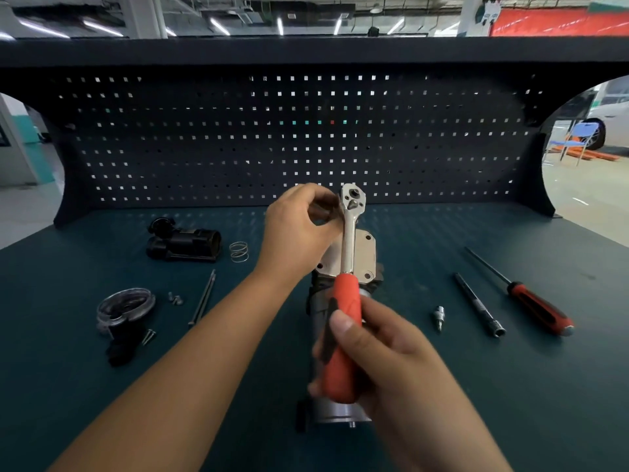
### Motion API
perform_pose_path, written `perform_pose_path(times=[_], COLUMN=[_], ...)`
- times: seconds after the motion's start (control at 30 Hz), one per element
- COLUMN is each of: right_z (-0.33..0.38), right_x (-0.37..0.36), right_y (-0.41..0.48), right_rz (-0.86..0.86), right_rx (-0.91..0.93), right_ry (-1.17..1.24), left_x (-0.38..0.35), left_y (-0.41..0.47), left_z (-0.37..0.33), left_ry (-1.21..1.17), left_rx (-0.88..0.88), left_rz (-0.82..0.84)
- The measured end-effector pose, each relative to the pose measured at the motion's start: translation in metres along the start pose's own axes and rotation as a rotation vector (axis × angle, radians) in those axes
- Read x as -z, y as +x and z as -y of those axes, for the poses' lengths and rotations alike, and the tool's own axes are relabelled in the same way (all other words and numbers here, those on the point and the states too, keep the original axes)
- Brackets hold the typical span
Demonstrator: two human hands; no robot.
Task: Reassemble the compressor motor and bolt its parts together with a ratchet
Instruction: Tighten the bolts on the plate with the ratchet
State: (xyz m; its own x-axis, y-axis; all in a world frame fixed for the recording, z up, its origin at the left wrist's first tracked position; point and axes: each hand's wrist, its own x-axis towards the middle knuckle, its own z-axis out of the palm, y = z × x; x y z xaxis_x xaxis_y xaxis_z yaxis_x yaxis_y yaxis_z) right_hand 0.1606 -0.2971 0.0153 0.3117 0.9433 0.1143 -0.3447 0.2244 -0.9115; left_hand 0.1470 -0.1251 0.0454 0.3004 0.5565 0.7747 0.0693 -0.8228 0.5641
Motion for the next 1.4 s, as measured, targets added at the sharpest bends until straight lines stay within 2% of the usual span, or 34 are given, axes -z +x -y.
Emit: perform_pose_path(times=[0.2, 0.3, 0.37, 0.43, 0.5, 0.6, 0.73, 0.83, 0.9, 0.97, 1.07, 1.17, 1.3, 1.4], right_z=[0.017, 0.027, 0.024, 0.019, 0.023, 0.038, 0.041, 0.032, 0.026, 0.026, 0.03, 0.032, 0.022, 0.017], right_x=[0.044, 0.082, 0.102, 0.109, 0.105, 0.102, 0.096, 0.08, 0.069, 0.063, 0.056, 0.041, 0.031, 0.034], right_y=[-0.004, -0.003, 0.013, 0.044, 0.083, 0.138, 0.171, 0.172, 0.167, 0.158, 0.143, 0.131, 0.127, 0.13], right_rz=[0.069, 0.143, 0.041, -0.148, -0.262, -0.311, -0.19, -0.077, -0.075, -0.132, -0.284, -0.236, -0.223, -0.227], right_rx=[0.123, 0.269, 0.335, 0.344, 0.307, 0.273, 0.303, 0.44, 0.539, 0.648, 0.891, 1.07, 1.165, 1.127], right_ry=[-0.151, 0.039, 0.277, 0.408, 0.435, 0.436, 0.394, 0.45, 0.389, 0.218, -0.267, -0.603, -0.785, -0.628], left_x=[0.005, 0.01, 0.01, 0.009, 0.01, 0.011, 0.005, 0.001, -0.001, -0.005, -0.006, 0.0, 0.006, 0.007], left_y=[0.002, 0.002, 0.002, 0.005, 0.011, 0.016, 0.013, 0.012, 0.01, 0.008, 0.006, 0.004, 0.001, 0.003], left_z=[0.001, 0.003, 0.003, 0.003, 0.004, 0.012, 0.02, 0.02, 0.019, 0.017, 0.016, 0.015, 0.016, 0.019], left_ry=[-0.127, -0.178, -0.226, -0.266, -0.301, -0.345, -0.411, -0.372, -0.345, -0.339, -0.333, -0.354, -0.362, -0.38], left_rx=[0.131, 0.155, 0.167, 0.188, 0.21, 0.224, 0.206, 0.167, 0.125, 0.112, 0.111, 0.118, 0.159, 0.184], left_rz=[0.02, 0.031, 0.057, 0.095, 0.133, 0.177, 0.137, 0.101, 0.099, 0.085, 0.05, 0.005, -0.007, 0.038])
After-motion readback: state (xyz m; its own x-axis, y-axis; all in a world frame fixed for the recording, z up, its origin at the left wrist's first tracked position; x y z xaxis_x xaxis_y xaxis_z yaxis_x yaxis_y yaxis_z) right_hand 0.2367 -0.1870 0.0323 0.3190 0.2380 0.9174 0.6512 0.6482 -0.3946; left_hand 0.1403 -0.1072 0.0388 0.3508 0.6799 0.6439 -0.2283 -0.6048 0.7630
